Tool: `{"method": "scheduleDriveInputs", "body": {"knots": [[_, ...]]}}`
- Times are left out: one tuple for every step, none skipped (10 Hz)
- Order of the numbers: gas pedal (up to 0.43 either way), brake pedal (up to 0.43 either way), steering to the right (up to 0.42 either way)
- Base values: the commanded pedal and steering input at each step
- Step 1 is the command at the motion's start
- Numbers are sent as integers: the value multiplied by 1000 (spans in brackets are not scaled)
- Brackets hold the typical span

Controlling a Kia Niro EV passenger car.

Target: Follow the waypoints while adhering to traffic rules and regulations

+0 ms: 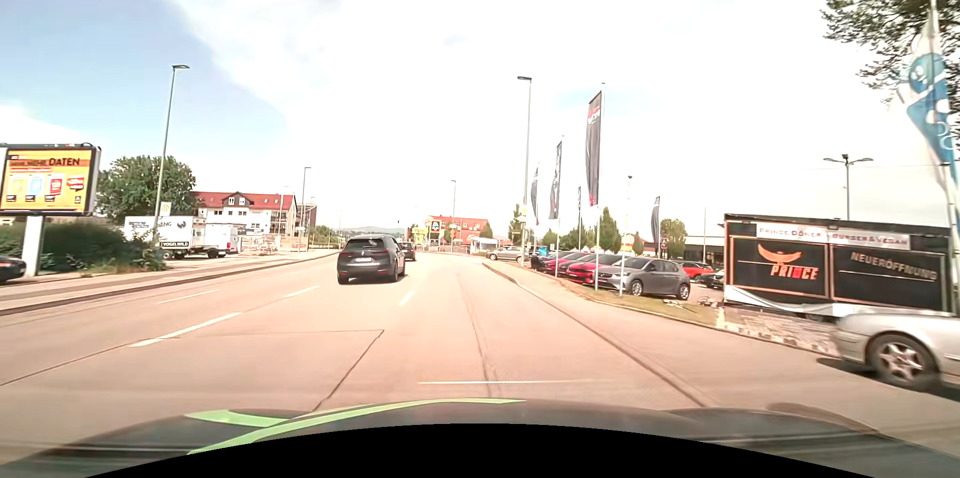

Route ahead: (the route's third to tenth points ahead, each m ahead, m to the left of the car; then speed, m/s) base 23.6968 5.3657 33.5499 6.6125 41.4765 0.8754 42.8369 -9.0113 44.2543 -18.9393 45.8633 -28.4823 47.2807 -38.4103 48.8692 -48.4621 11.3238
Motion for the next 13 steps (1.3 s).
{"method": "scheduleDriveInputs", "body": {"knots": [[0,85,-16],[0,85,-17],[0,85,-15],[0,91,-15],[0,104,-16],[0,122,-17],[0,128,-17],[0,140,-17],[0,152,-17],[0,165,-17],[0,177,-17],[0,189,-18],[0,201,-18]]}}
